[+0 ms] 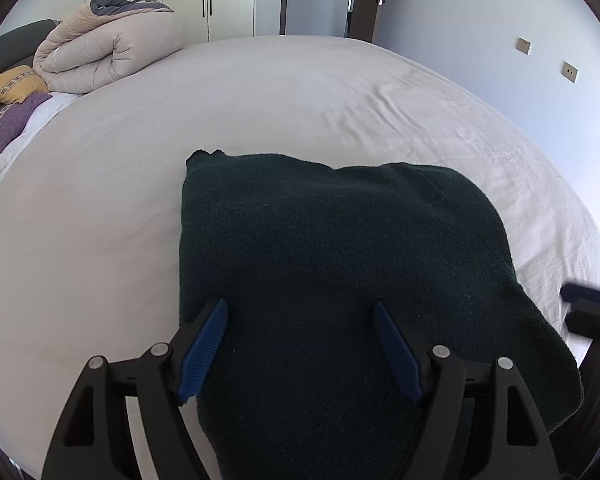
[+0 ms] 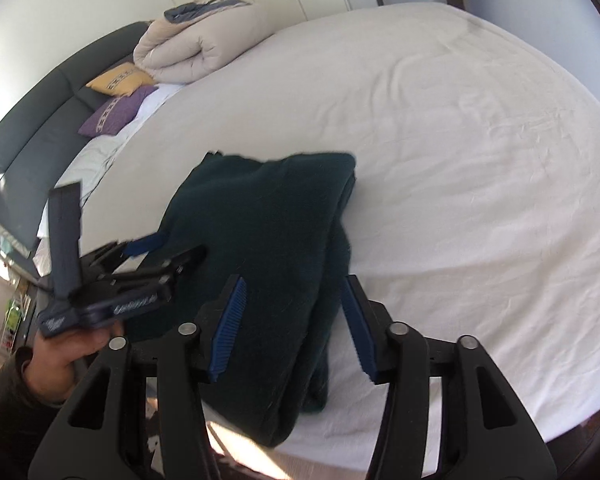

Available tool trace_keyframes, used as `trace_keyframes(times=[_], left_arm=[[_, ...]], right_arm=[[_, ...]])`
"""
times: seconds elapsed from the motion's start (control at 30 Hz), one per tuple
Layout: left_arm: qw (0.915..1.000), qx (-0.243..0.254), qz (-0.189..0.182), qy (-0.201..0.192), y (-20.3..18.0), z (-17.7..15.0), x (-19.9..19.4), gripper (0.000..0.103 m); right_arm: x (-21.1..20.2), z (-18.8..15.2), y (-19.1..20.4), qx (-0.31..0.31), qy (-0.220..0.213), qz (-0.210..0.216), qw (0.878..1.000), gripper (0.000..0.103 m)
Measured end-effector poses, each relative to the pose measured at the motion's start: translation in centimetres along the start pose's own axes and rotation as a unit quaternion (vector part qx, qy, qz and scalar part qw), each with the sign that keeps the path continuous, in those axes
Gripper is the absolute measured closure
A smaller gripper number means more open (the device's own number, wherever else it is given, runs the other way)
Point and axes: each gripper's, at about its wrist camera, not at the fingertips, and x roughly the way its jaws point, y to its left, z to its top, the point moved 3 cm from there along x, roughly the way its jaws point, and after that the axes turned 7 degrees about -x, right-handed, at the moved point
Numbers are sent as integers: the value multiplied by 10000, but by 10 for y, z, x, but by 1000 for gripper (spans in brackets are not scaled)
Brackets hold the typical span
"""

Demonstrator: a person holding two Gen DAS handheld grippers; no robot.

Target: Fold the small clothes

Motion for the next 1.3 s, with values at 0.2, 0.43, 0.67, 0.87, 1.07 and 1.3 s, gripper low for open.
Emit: trace_keyframes(times=[0.2,0.43,0.67,0.87,1.07,1.3], left_arm=[[10000,2,-22,-1,3,0,-1,26],[9999,-92,14,41,0,2,-6,25],[9997,72,18,-218,-10,-6,7,6],[9986,-235,-320,-362,-6,-3,-18,5],[9909,-248,-149,-1315,0,-6,-91,0],[9573,-158,1030,-2697,2,4,-189,0]], right_arm=[[28,-36,-6,353,494,236,9979,62],[24,-24,-15,395,395,152,9983,85],[67,-21,-46,600,360,183,9974,87],[30,-12,-30,160,-57,4,9999,83],[-60,6,14,-738,-1386,-835,9841,38],[-156,-1,78,-1782,-3681,-1981,8908,0]])
